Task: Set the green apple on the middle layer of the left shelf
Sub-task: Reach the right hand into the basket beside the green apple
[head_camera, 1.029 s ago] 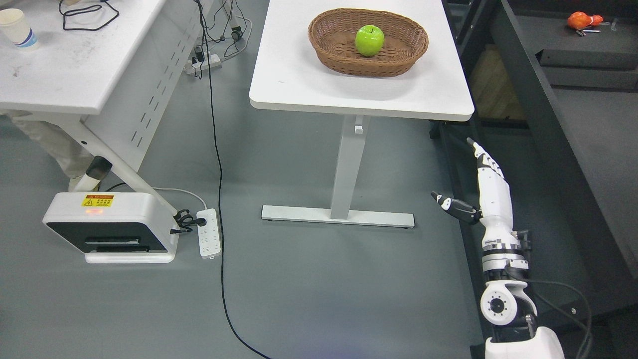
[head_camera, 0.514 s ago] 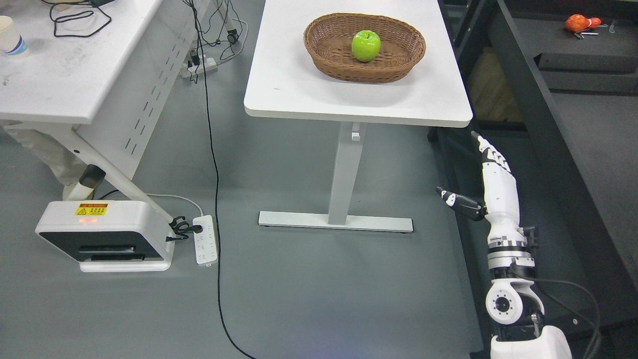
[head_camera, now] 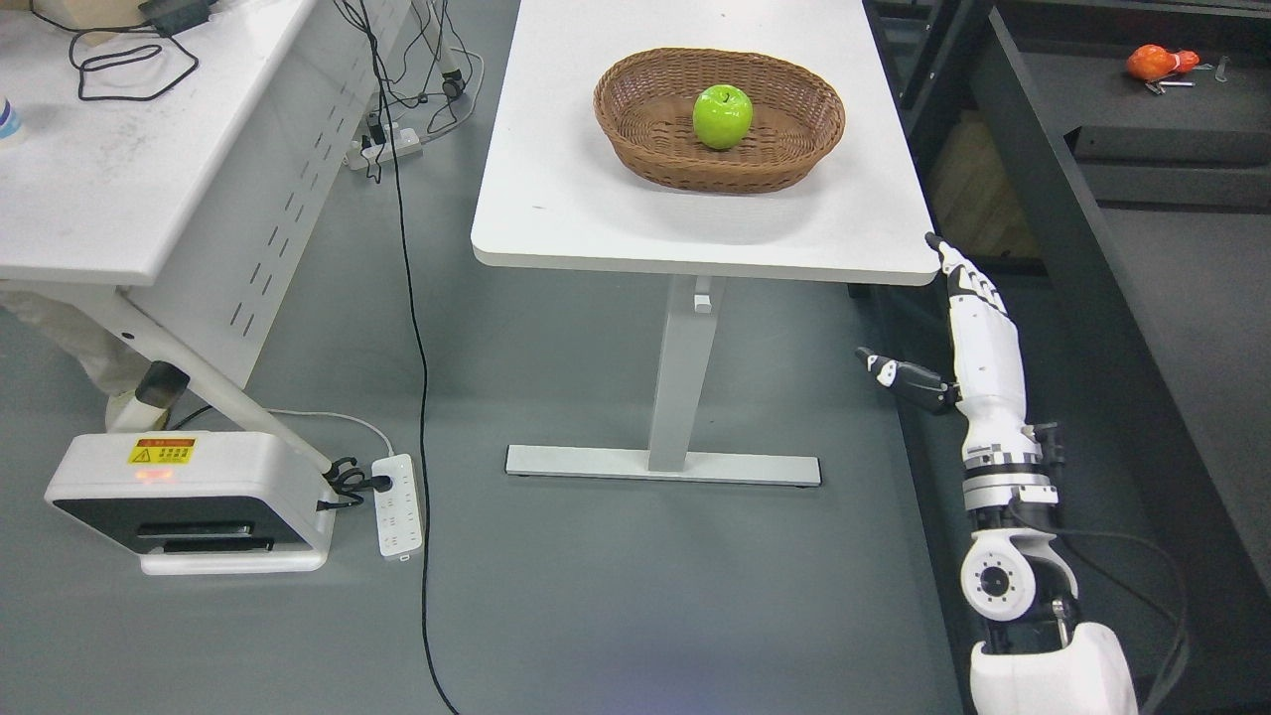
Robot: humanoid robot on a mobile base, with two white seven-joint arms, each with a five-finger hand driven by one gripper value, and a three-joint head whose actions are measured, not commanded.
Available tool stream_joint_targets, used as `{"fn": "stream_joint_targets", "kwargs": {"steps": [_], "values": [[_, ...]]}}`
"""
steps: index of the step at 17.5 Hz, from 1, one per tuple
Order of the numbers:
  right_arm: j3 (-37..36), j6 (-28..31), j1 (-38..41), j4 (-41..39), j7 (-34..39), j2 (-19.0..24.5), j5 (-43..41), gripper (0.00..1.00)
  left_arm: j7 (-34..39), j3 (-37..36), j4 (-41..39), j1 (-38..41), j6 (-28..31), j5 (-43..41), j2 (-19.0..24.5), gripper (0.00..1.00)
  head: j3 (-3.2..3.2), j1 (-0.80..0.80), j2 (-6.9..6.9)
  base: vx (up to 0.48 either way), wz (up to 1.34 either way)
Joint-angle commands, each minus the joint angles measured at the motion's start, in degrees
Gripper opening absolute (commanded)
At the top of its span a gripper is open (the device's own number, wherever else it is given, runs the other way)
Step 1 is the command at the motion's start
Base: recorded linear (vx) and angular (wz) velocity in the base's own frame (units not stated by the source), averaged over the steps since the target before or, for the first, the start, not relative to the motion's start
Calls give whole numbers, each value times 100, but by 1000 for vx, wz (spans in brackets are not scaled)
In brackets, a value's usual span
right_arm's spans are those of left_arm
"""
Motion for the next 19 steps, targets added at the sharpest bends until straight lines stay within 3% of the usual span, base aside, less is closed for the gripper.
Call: {"fn": "stream_joint_targets", "kwargs": {"steps": [1, 5, 19], "values": [[571, 35, -500, 417, 157, 199, 18, 100, 0, 4, -2, 0, -4, 0, 100, 100, 0, 0, 0, 136, -13], [651, 44, -825, 709, 501, 586, 27, 100, 0, 4, -2, 0, -4, 0, 100, 100, 0, 0, 0, 138, -5], [800, 44, -1853, 2184, 501, 636, 79, 100, 0, 4, -2, 0, -4, 0, 100, 100, 0, 0, 0, 136, 30]]}}
